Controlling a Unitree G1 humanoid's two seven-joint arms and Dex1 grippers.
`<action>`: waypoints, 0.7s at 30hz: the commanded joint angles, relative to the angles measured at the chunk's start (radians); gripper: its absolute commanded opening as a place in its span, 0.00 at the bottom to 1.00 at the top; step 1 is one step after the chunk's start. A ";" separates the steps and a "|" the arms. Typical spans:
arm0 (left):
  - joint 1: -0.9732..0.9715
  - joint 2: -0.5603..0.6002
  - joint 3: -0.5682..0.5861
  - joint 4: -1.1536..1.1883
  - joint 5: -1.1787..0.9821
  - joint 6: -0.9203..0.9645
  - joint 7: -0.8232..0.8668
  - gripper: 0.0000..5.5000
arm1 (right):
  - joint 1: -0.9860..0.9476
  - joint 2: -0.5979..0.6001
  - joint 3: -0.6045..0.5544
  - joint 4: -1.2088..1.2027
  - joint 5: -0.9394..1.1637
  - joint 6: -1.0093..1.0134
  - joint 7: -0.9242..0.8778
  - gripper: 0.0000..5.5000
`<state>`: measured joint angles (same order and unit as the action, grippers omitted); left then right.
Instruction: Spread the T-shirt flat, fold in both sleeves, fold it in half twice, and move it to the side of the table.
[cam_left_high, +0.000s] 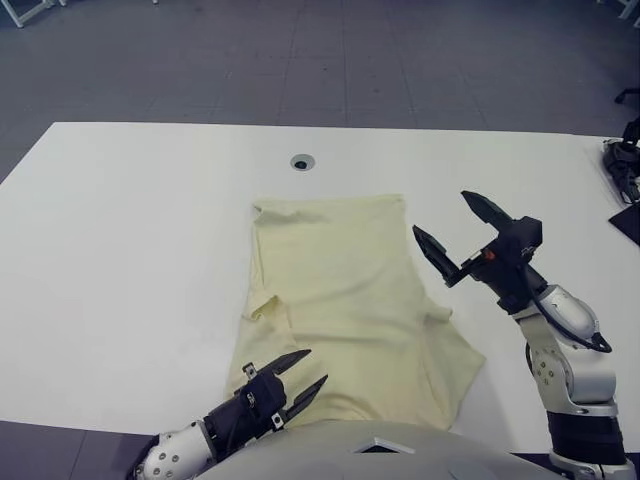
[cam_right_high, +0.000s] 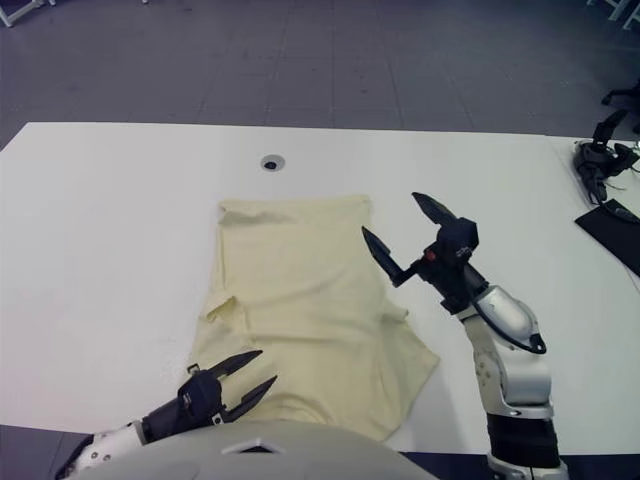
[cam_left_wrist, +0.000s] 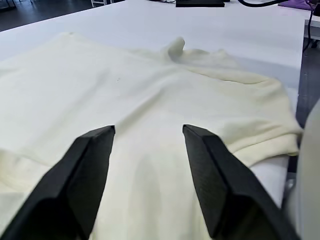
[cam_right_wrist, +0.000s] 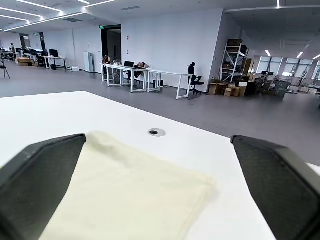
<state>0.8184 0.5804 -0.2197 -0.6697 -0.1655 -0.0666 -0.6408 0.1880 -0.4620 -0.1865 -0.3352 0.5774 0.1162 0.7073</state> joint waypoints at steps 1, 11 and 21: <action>-0.051 0.015 0.122 -0.096 -0.230 0.106 0.006 0.58 | 0.063 -0.064 -0.115 0.025 0.163 0.090 0.108 0.98; -0.251 -0.075 0.543 -0.043 -0.620 0.214 0.305 0.86 | 0.315 -0.257 -0.215 0.190 0.182 0.165 0.521 0.98; -0.310 -0.114 0.608 -0.013 -0.497 0.258 0.420 0.98 | 0.376 -0.338 -0.132 0.256 -0.084 0.015 0.604 0.90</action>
<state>0.5096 0.4795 0.3919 -0.6831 -0.6919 0.1724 -0.2267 0.5539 -0.7810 -0.3374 -0.0891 0.5323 0.1547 1.3027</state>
